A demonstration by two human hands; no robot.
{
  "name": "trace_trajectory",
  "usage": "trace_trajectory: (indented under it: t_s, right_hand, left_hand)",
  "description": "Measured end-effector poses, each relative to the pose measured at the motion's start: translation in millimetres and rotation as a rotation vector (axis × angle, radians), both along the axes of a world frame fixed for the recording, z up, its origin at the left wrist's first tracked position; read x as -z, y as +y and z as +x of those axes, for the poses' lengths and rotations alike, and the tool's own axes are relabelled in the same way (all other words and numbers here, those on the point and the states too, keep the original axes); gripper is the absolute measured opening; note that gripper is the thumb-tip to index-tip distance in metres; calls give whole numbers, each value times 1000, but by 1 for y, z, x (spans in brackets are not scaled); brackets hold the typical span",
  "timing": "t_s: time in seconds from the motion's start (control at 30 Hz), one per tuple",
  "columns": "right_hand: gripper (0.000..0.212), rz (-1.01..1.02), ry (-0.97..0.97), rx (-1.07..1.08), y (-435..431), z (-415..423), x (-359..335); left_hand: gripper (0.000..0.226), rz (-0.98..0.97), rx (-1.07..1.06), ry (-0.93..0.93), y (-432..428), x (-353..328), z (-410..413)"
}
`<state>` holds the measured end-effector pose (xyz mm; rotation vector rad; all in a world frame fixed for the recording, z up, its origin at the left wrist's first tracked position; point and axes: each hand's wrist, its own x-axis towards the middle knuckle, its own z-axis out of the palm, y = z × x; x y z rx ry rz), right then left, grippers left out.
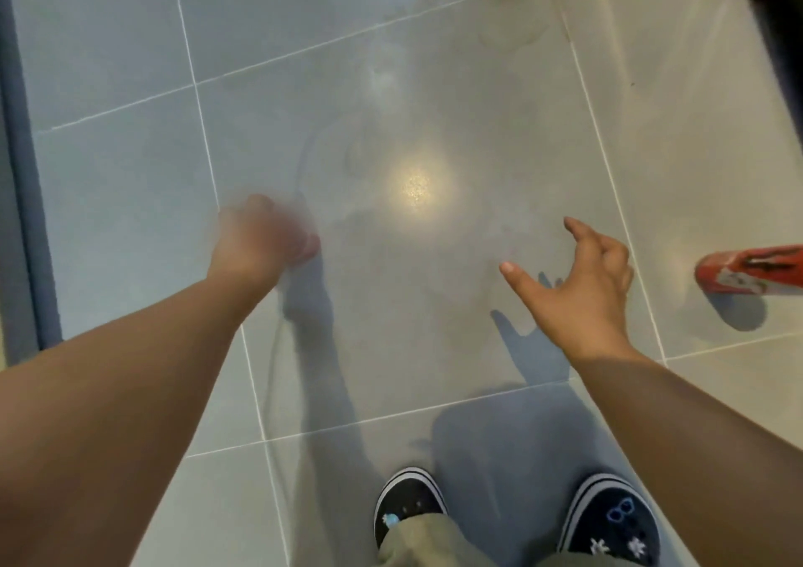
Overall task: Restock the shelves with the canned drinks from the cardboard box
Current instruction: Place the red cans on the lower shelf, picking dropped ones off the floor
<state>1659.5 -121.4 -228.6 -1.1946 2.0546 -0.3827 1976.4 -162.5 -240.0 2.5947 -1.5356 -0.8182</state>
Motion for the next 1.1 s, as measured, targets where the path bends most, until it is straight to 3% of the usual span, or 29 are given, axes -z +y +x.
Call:
trace_trajectory:
  t_s: [0.17, 0.4, 0.67, 0.8, 0.9, 1.1]
  right_hand:
    - [77, 50, 70, 42, 3, -21, -16]
    - [71, 73, 322, 126, 3, -100, -38]
    - [77, 194, 416, 2, -14, -196, -19]
    - [83, 316, 300, 21, -24, -217, -5]
    - [71, 298, 118, 160, -25, -224, 3]
    - [57, 247, 165, 115, -20, -227, -21]
  left_hand:
    - [56, 34, 113, 22, 0, -26, -41]
    - [54, -3, 331, 243, -8, -56, -152]
    - [65, -22, 546, 350, -27, -51, -270]
    - [73, -53, 577, 362, -32, -45, -311]
    - [65, -71, 582, 355, -32, -40, -330]
    - [57, -42, 642, 361, -27, -54, -346]
